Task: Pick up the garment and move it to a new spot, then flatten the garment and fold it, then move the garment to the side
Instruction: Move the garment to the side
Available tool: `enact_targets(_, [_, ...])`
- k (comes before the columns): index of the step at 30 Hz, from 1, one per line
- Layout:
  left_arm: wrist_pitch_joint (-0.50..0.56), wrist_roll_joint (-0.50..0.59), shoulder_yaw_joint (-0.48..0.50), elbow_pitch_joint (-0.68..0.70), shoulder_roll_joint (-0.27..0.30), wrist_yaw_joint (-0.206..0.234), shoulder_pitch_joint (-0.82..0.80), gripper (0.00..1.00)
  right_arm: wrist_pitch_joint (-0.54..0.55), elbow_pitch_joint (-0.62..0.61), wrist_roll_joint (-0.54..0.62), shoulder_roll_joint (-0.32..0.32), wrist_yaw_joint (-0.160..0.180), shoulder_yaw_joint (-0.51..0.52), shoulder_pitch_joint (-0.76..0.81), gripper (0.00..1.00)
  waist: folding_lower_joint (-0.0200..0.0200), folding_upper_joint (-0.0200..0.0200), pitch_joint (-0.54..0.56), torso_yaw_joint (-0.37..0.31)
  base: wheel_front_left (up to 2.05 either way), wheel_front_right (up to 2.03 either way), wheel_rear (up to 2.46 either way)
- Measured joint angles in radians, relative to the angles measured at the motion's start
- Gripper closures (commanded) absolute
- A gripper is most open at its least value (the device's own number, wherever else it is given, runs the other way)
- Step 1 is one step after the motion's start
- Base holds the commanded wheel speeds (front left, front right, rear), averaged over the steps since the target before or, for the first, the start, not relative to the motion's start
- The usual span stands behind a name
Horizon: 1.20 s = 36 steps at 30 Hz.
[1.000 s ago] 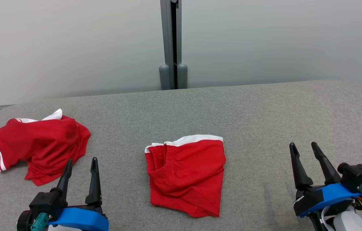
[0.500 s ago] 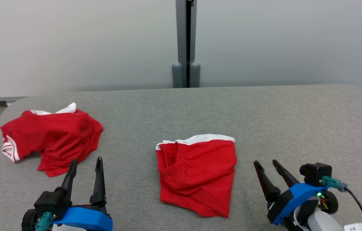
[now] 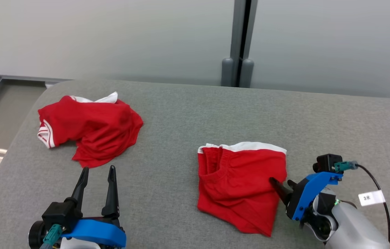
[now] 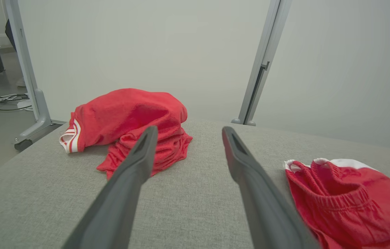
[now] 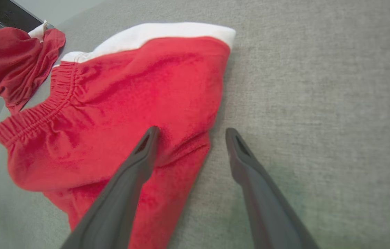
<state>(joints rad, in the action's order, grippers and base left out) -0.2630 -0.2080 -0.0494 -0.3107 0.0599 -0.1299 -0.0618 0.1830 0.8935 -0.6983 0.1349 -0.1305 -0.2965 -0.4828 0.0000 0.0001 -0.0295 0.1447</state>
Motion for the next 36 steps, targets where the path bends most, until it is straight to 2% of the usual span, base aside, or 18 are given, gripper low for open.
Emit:
enact_targets(5, [0.000,0.002,-0.006,-0.001,-0.001,0.000,-0.008,0.00,0.041,0.122,-0.002,-0.007,0.000,0.014,-0.063,0.00,0.0000,0.0000,-0.018,0.034,0.00,0.00,0.00])
enact_targets(9, [0.000,0.005,-0.011,-0.001,-0.002,0.000,-0.015,0.00,0.067,0.171,-0.018,-0.018,0.000,0.014,-0.105,0.00,0.0000,0.0000,-0.031,0.050,0.00,0.00,0.00])
enact_targets(10, [0.000,0.005,-0.012,-0.002,-0.003,0.000,-0.018,0.00,0.065,0.170,-0.035,-0.022,0.000,0.012,-0.109,0.17,0.0000,0.0000,-0.036,0.054,0.00,0.00,0.00])
enact_targets(11, [0.000,0.005,-0.012,-0.002,-0.003,0.000,-0.018,0.00,0.055,0.170,-0.036,-0.023,0.000,0.008,-0.110,0.70,0.0000,0.0000,-0.037,0.055,0.00,0.00,0.00])
enact_targets(12, [0.000,0.005,-0.011,-0.003,-0.003,0.000,-0.018,0.00,0.044,0.170,-0.040,-0.022,0.000,0.005,-0.110,1.00,0.0000,0.0000,-0.037,0.055,0.00,0.00,0.00])
enact_targets(16, [0.000,0.006,-0.009,-0.005,-0.003,0.000,-0.018,0.00,0.014,0.165,-0.052,-0.022,0.000,-0.010,-0.109,1.00,0.0000,0.0000,-0.036,0.047,0.00,0.00,0.00])
enact_targets(22, [0.000,0.006,-0.052,-0.005,-0.002,0.000,-0.021,0.00,-0.046,0.123,-0.083,-0.007,0.000,-0.052,-0.113,1.00,0.0000,0.0000,-0.027,-0.013,0.00,0.00,0.00])
enact_targets(36, [0.000,-0.006,-0.200,-0.025,0.005,0.000,-0.093,0.00,-0.116,0.035,-0.150,0.065,0.000,-0.125,-0.114,1.00,0.0000,0.0000,-0.045,-0.262,0.00,0.00,0.00])
